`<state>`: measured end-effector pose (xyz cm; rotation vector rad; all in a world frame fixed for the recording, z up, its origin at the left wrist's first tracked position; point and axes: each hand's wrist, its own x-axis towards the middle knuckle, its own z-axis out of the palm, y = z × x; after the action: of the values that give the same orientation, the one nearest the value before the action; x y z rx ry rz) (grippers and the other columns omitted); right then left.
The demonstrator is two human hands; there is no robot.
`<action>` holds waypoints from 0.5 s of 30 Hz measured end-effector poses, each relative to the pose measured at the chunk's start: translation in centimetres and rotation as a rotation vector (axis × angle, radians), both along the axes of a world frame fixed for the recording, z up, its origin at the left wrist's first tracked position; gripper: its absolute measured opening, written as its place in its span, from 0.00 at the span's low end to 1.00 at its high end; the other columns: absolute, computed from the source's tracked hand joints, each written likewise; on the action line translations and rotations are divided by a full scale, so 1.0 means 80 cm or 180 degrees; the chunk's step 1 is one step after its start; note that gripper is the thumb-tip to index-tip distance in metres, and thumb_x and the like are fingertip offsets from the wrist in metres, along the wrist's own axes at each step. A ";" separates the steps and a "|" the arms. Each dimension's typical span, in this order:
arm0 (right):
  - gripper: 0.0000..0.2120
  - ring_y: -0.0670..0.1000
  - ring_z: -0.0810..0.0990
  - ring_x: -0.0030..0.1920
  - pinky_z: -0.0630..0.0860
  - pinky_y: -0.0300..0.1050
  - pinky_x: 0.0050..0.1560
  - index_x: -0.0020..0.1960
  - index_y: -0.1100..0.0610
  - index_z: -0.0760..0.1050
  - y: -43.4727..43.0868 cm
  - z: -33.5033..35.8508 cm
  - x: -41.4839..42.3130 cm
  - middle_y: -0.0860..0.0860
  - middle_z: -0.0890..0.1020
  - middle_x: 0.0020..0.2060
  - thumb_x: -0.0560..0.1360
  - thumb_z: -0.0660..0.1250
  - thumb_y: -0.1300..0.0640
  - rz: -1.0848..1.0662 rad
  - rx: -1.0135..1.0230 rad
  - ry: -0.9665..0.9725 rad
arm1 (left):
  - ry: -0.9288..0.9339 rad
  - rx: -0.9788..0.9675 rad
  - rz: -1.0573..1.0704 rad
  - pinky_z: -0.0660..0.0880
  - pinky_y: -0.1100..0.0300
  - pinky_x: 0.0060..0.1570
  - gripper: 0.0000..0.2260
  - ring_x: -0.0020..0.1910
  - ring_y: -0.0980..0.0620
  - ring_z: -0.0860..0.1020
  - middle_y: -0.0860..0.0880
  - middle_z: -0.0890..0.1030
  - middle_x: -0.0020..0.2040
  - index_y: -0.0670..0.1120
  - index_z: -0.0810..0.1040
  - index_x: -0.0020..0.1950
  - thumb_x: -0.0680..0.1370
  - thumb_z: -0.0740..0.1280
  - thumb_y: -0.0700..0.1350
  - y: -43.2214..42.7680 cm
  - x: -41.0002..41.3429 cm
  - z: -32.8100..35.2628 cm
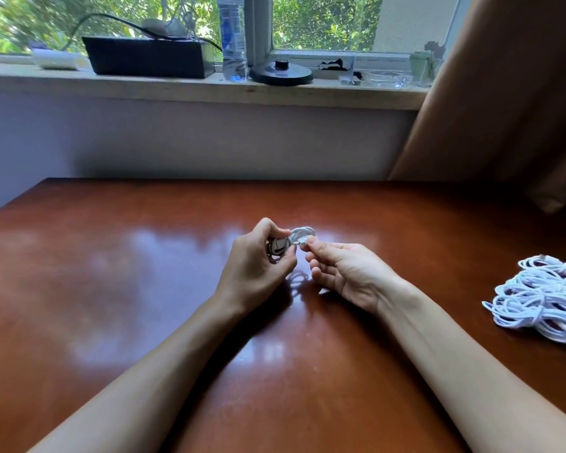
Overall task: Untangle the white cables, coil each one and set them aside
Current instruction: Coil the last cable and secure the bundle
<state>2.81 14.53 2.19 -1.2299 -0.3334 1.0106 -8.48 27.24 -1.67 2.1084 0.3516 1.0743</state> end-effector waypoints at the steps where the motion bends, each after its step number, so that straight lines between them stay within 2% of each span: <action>1: 0.08 0.44 0.78 0.29 0.78 0.34 0.30 0.46 0.65 0.82 0.000 0.000 0.000 0.53 0.80 0.32 0.79 0.70 0.60 0.0003 0.0007 0.0033 | -0.0003 0.0001 -0.0020 0.78 0.48 0.36 0.08 0.34 0.46 0.79 0.48 0.82 0.36 0.46 0.75 0.49 0.76 0.73 0.40 0.000 0.000 0.000; 5: 0.08 0.44 0.78 0.29 0.78 0.34 0.30 0.45 0.66 0.81 0.000 0.000 -0.001 0.53 0.80 0.33 0.78 0.69 0.61 -0.0007 0.0042 0.0201 | 0.0016 0.0082 -0.0088 0.77 0.49 0.36 0.07 0.34 0.45 0.79 0.47 0.83 0.37 0.44 0.75 0.49 0.76 0.73 0.39 -0.002 0.000 0.001; 9: 0.08 0.44 0.78 0.28 0.78 0.34 0.29 0.46 0.67 0.80 0.000 0.000 0.001 0.54 0.80 0.33 0.78 0.70 0.61 -0.0016 0.0015 0.0335 | 0.0031 0.0096 -0.0117 0.78 0.51 0.37 0.07 0.34 0.49 0.79 0.49 0.83 0.37 0.44 0.76 0.48 0.75 0.73 0.38 -0.005 -0.001 0.003; 13: 0.10 0.44 0.78 0.27 0.78 0.35 0.29 0.45 0.66 0.80 0.001 -0.003 0.000 0.53 0.79 0.32 0.78 0.71 0.59 -0.0067 -0.0056 0.0086 | 0.0043 0.0030 -0.0201 0.77 0.49 0.36 0.08 0.33 0.52 0.77 0.47 0.82 0.36 0.44 0.75 0.48 0.75 0.73 0.37 -0.006 0.000 0.003; 15: 0.10 0.44 0.77 0.27 0.78 0.35 0.28 0.43 0.64 0.80 0.001 -0.005 0.000 0.53 0.78 0.32 0.77 0.72 0.57 -0.0093 -0.0096 -0.0072 | 0.0026 -0.0068 -0.0208 0.77 0.48 0.36 0.08 0.33 0.47 0.79 0.46 0.83 0.37 0.44 0.75 0.48 0.74 0.73 0.36 -0.005 0.000 0.002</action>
<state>2.80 14.62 1.79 -1.2709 -0.3179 0.9805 -8.49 26.88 -1.52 2.0916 0.2947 1.0199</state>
